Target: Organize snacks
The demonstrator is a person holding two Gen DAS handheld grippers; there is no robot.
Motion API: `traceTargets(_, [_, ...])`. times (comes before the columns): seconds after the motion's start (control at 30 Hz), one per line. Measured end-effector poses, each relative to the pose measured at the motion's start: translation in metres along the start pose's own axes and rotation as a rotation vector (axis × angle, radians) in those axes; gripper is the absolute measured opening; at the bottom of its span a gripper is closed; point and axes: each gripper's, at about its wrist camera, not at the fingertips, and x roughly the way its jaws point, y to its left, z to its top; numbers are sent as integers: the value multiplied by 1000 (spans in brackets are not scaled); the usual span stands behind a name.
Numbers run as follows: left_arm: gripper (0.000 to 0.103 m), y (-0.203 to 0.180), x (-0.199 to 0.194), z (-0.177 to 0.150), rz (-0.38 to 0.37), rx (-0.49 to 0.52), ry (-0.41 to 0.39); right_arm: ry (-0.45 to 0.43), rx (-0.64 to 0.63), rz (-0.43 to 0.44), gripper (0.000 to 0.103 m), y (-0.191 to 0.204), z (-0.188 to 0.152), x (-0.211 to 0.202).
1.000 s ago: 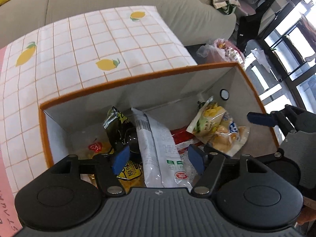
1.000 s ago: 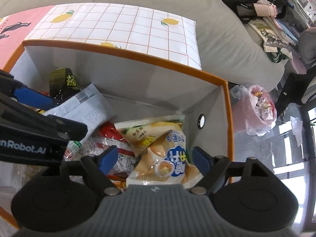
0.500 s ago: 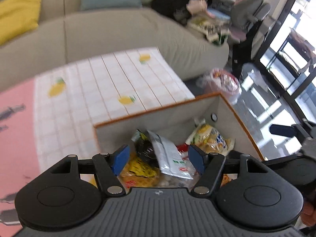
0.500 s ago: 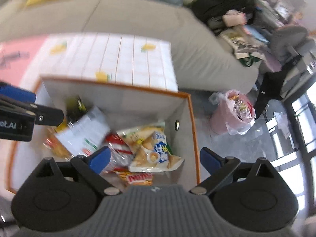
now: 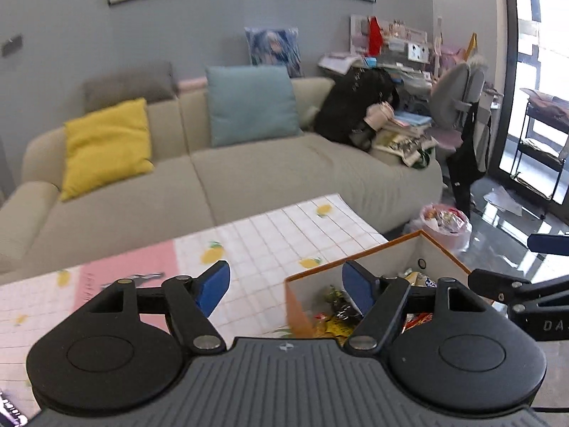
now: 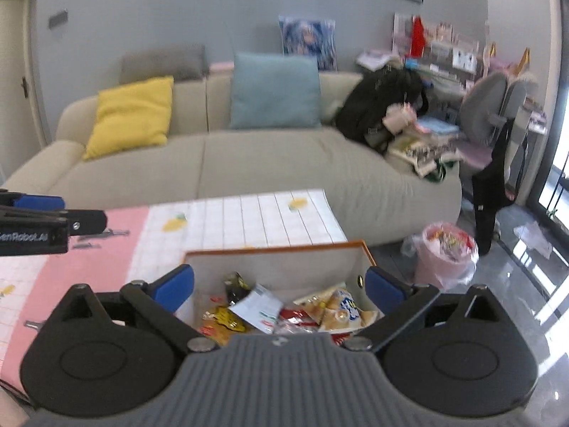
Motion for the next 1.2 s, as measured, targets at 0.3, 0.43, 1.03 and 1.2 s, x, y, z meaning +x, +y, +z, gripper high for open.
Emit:
traceTargets(0.3, [90,11,-54,-40,117,-19,-53,-52,-54,-14,100,46,-36,-51])
traceTargets(0.43, [90,13,-54,-60,125,-18,-3,-22,-55,-14,100,60,-49,-56])
traceTargets(1.03, [90,33,-9,-134,133,-106,285,210,-42,-40,100,87,-101,-13])
traceTargets(1.2, [90,31,1,-142,124,-102,330,259,-34,-56,100,85,-111,0])
